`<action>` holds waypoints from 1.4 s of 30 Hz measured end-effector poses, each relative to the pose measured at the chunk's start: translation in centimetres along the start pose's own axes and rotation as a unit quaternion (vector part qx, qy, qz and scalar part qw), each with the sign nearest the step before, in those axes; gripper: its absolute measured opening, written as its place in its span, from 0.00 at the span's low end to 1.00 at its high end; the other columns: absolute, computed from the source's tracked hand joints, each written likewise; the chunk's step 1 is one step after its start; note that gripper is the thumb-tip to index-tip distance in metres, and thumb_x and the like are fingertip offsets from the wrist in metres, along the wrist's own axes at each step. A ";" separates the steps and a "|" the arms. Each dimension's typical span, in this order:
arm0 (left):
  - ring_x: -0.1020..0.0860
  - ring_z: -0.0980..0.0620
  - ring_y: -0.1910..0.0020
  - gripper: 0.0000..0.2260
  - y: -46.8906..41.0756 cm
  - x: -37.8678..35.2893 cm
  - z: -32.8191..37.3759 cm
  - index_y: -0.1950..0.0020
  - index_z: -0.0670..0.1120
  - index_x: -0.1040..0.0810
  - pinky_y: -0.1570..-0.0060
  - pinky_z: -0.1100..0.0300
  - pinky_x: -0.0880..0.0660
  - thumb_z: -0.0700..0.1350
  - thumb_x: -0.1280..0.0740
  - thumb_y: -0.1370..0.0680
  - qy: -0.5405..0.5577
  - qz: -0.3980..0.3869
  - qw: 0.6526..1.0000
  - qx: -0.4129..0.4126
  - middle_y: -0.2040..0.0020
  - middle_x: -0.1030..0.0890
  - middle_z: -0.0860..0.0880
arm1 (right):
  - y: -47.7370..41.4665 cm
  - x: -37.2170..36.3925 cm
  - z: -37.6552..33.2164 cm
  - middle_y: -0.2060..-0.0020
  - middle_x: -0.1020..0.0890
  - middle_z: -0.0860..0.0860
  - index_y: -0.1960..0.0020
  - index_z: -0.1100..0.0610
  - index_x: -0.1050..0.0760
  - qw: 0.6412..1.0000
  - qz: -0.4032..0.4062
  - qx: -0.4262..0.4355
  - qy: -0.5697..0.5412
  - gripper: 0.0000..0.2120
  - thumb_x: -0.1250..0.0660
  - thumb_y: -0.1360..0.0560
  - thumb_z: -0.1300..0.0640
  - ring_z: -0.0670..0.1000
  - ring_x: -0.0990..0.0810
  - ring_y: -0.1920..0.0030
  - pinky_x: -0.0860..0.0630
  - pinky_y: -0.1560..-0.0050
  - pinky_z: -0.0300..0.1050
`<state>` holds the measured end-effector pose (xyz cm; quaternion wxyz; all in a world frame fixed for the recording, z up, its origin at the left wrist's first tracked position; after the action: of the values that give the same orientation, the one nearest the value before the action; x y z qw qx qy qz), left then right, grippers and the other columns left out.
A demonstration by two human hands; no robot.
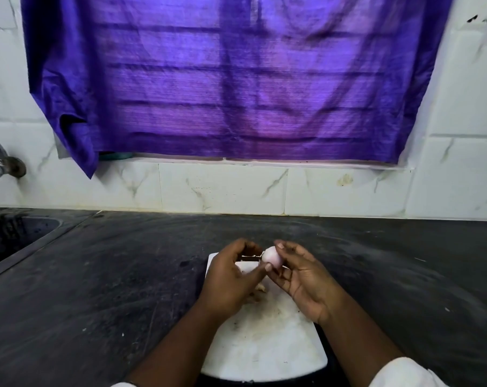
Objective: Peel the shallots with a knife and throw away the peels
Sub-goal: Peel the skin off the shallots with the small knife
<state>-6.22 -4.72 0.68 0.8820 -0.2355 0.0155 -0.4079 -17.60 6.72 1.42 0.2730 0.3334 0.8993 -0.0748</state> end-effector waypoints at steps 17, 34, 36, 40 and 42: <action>0.17 0.56 0.60 0.06 -1.2 0.5 -0.5 0.56 0.42 0.16 0.60 0.63 0.21 0.33 0.28 0.22 0.074 0.055 0.995 -0.022 0.60 0.14 0.49 | 0.3 -0.6 0.1 0.53 0.16 0.59 0.46 0.62 0.21 0.998 -0.034 0.006 0.047 0.18 0.29 0.32 0.54 0.50 0.17 0.62 0.21 0.65 0.41; 0.24 0.48 0.62 0.09 -0.5 0.2 -0.6 0.56 0.43 0.23 0.59 0.42 0.21 0.44 0.34 0.17 0.034 0.037 0.999 -0.011 0.62 0.21 0.41 | 0.5 -0.7 -0.5 0.49 0.15 0.59 0.43 0.59 0.21 0.991 -0.065 0.070 0.089 0.16 0.30 0.30 0.58 0.54 0.16 0.50 0.21 0.50 0.47; 0.25 0.45 0.63 0.09 -0.3 0.1 -0.5 0.54 0.41 0.25 0.61 0.30 0.19 0.44 0.35 0.16 0.057 0.023 0.998 0.014 0.63 0.23 0.43 | 0.5 -0.8 -0.4 0.48 0.15 0.59 0.41 0.61 0.23 0.991 -0.078 0.066 0.084 0.18 0.30 0.29 0.59 0.54 0.16 0.50 0.21 0.50 0.48; 0.22 0.44 0.64 0.08 -0.2 0.0 -0.1 0.51 0.39 0.26 0.62 0.28 0.20 0.42 0.37 0.15 0.071 0.031 0.997 0.031 0.63 0.21 0.45 | 0.5 -0.9 -0.3 0.47 0.16 0.60 0.40 0.62 0.23 0.991 -0.090 0.067 0.078 0.18 0.31 0.29 0.60 0.55 0.17 0.50 0.22 0.48 0.50; 0.21 0.47 0.60 0.08 -0.2 0.1 0.0 0.50 0.42 0.23 0.55 0.33 0.19 0.42 0.39 0.15 0.067 0.042 0.997 0.023 0.59 0.19 0.43 | 0.4 -0.8 -0.3 0.46 0.16 0.61 0.40 0.62 0.23 0.990 -0.082 0.072 0.088 0.18 0.30 0.30 0.60 0.56 0.17 0.48 0.23 0.46 0.51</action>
<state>-6.33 -4.89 0.80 0.9003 -0.1865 0.0754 -0.3860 -17.00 6.69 2.17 0.1609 0.2830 0.9362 -0.1322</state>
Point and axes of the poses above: each hand's wrist, its own y-axis away from the middle knuckle, its own x-axis out of the back of the hand, z = x × y, the point moved 3 cm from there along -y, towards the middle knuckle
